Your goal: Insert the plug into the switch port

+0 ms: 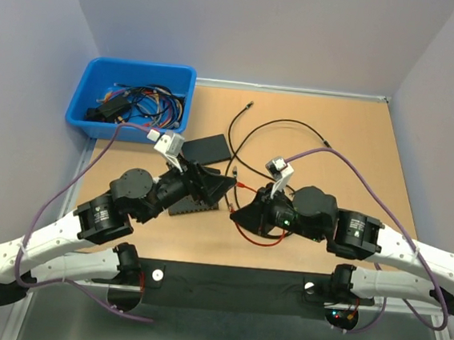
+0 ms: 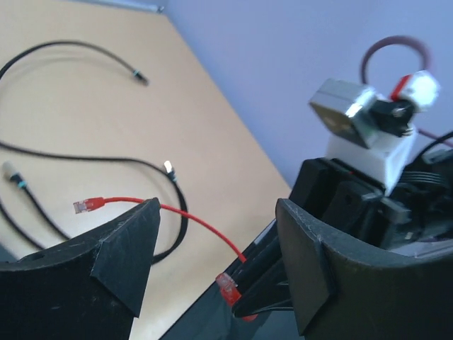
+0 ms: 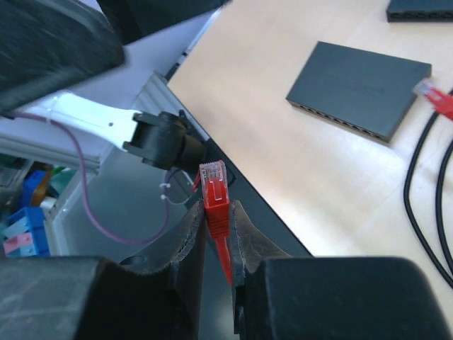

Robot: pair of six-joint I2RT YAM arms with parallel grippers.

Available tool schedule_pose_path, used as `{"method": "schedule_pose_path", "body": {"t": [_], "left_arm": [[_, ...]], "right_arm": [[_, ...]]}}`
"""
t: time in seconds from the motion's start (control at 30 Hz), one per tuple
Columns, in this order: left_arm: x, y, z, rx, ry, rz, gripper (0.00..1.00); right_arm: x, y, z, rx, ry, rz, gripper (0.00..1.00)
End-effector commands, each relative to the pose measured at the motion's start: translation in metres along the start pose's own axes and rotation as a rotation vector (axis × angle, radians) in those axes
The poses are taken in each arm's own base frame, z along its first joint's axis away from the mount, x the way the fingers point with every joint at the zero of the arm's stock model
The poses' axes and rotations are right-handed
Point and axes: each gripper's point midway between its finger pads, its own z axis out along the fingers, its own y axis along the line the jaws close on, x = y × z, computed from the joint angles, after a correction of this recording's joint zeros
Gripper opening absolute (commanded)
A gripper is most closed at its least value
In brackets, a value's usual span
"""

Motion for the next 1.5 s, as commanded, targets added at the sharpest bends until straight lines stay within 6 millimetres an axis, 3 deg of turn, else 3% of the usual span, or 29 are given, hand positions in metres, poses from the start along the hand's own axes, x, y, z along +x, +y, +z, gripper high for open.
{"method": "schedule_pose_path", "body": {"t": [0.0,0.27,0.4,0.5,0.7,0.9,1.3,1.47], "left_arm": [[-0.053,-0.053,-0.017,0.213,-0.142,0.048,0.76],[-0.051,-0.069,-0.025,0.323,-0.150,0.072,0.71],[-0.052,-0.085,-0.041,0.457,-0.185,0.068,0.71],[-0.054,-0.098,-0.054,0.555,-0.215,0.088,0.71],[-0.053,-0.112,-0.059,0.633,-0.202,0.127,0.71],[-0.056,-0.121,-0.064,0.675,-0.201,0.145,0.71],[-0.044,-0.114,-0.057,0.657,-0.167,0.136,0.67],[-0.047,-0.112,-0.064,0.660,-0.185,0.129,0.66]], "right_arm": [[-0.032,0.035,-0.021,-0.148,-0.089,-0.012,0.01],[-0.062,0.067,-0.044,-0.288,-0.184,0.019,0.00],[-0.076,0.079,-0.061,-0.355,-0.235,0.036,0.00],[-0.081,0.089,-0.073,-0.417,-0.259,0.044,0.00],[-0.079,0.119,-0.086,-0.574,-0.212,0.018,0.01],[-0.079,0.127,-0.082,-0.596,-0.195,0.007,0.00],[-0.088,0.128,-0.084,-0.591,-0.224,0.003,0.01],[-0.088,0.139,-0.091,-0.645,-0.212,-0.022,0.00]]}}
